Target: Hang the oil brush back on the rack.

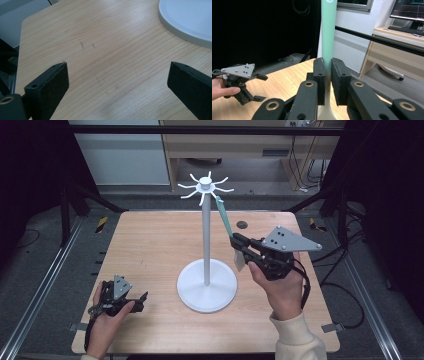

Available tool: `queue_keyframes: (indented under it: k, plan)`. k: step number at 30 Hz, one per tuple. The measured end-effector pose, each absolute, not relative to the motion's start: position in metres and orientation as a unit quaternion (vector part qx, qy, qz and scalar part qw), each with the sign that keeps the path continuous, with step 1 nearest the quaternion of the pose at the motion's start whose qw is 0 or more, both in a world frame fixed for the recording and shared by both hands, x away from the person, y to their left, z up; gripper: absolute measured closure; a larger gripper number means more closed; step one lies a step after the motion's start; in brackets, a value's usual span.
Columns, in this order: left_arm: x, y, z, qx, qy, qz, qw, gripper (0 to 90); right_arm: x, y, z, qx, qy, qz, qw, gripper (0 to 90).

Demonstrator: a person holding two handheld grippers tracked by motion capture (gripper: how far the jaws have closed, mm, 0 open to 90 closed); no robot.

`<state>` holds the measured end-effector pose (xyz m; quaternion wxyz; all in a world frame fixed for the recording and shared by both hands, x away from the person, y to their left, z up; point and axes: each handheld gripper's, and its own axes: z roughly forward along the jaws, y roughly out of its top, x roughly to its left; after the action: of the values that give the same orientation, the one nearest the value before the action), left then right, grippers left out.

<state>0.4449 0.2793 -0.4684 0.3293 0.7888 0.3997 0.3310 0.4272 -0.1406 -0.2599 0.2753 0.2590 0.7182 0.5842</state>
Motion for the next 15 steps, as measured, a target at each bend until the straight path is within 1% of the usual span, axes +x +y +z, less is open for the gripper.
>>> queue_keyframes:
  k: [15]
  plan:
    - [0.4449,0.2792,-0.4685,0.789,0.4,0.331,0.329,3.3,0.4337,-0.1348,-0.2661,0.265,0.712,0.589,0.275,82.3]
